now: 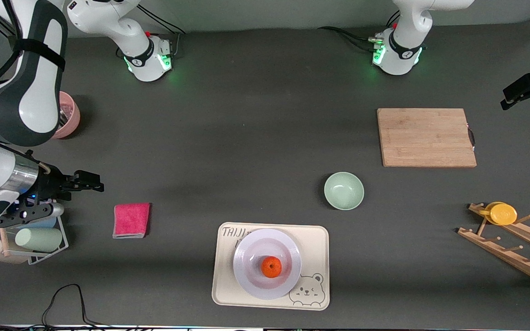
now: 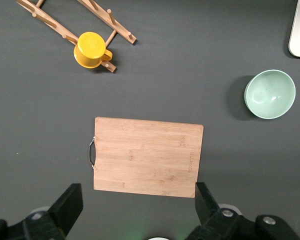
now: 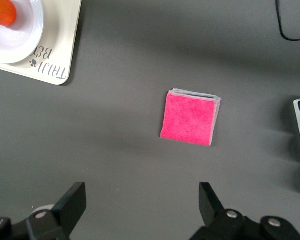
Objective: Place orange and plate with both arms
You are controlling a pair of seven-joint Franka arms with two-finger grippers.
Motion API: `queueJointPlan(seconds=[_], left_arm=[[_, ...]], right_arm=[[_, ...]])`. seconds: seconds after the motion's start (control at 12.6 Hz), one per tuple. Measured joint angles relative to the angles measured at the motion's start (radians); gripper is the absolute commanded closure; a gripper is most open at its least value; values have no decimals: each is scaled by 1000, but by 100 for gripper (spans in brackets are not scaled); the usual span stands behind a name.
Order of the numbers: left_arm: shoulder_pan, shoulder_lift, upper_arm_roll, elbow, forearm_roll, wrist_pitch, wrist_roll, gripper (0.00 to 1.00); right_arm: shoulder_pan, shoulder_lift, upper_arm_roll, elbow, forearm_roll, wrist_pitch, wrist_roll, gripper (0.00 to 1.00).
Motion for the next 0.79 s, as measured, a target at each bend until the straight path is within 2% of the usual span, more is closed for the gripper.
queueJointPlan(seconds=[0.16, 0.24, 0.32, 0.4, 0.55, 0.63, 0.79], left_arm=[[-2, 2, -1, 1, 0, -2, 2, 0], [-2, 6, -1, 2, 0, -2, 4, 0], [-2, 14, -1, 9, 0, -2, 4, 0], [-2, 28, -1, 23, 0, -5, 5, 0], [-2, 58, -1, 47, 0, -16, 6, 0], [-2, 69, -1, 54, 0, -18, 7, 0], [-2, 78, -1, 61, -4, -27, 10, 0]], right_arm=[[-1, -7, 1, 7, -26, -13, 0, 0], [-9, -21, 19, 7, -48, -17, 4, 0], [-41, -46, 70, 8, -90, -20, 16, 0], [-104, -82, 161, 6, -155, -24, 36, 0], [-265, -171, 394, -13, -289, -30, 105, 0], [-337, -215, 502, -32, -333, -30, 136, 0], [-456, -297, 661, -90, -373, -28, 170, 0]])
